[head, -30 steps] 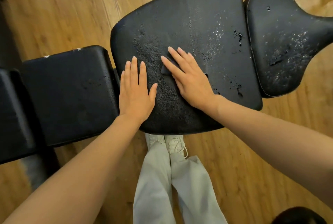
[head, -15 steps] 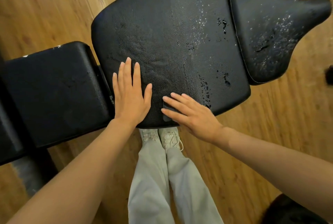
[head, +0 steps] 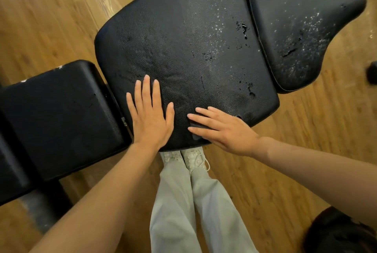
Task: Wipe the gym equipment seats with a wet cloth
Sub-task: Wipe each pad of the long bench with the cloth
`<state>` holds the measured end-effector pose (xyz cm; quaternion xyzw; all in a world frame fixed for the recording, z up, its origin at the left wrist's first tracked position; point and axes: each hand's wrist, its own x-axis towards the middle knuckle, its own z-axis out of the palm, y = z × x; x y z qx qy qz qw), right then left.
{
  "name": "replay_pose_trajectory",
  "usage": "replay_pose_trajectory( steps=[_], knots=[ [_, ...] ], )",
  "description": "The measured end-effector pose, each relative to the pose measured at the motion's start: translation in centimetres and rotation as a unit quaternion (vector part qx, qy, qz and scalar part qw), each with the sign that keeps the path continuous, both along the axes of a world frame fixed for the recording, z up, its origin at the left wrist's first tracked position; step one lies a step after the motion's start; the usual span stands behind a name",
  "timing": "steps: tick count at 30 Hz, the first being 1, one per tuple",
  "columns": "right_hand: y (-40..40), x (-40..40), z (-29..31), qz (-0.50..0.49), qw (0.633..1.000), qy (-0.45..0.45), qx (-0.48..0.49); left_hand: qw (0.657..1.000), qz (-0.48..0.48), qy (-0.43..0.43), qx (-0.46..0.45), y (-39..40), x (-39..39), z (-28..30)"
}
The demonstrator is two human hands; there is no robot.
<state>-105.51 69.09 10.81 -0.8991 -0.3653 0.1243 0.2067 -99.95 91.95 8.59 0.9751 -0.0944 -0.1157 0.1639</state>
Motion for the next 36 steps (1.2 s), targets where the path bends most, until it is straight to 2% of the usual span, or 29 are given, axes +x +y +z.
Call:
replay_pose_trajectory(
  steps=[3, 10, 14, 19, 22, 28, 30, 36],
  knots=[
    [-0.9, 3.3, -0.5, 0.047, 0.999, 0.006, -0.001, 1.000, -0.003, -0.018, -0.017, 0.1, 0.1, -0.2],
    [-1.2, 14.3, -1.1, -0.096, 0.994, -0.042, -0.021, 0.998, -0.003, -0.036, -0.048, -0.2, 1.4, -0.4],
    [-0.6, 14.8, -0.9, -0.132, 0.991, -0.037, -0.010, 0.998, -0.010, -0.042, -0.056, -0.2, 2.5, -0.7],
    [-0.8, 7.6, -0.5, 0.030, 0.999, 0.014, -0.007, 0.998, 0.000, -0.042, -0.050, -0.4, 2.7, -0.9],
    [-0.8, 5.1, -0.3, 0.038, 0.999, 0.022, -0.027, 0.998, 0.000, -0.040, -0.040, -0.4, 2.8, -0.9],
    [-1.2, 10.3, -0.8, 0.107, 0.994, 0.020, -0.031, 0.999, -0.016, -0.039, -0.032, -0.2, 3.1, -0.6],
    [-0.8, 14.3, -0.8, 0.079, 0.997, 0.011, -0.024, 0.998, -0.017, -0.051, -0.041, 0.0, 3.4, -0.5],
    [1.6, 24.3, -1.2, -0.124, 0.991, -0.053, -0.007, 0.996, 0.005, -0.062, -0.070, 0.1, 4.7, -0.8]
  ],
)
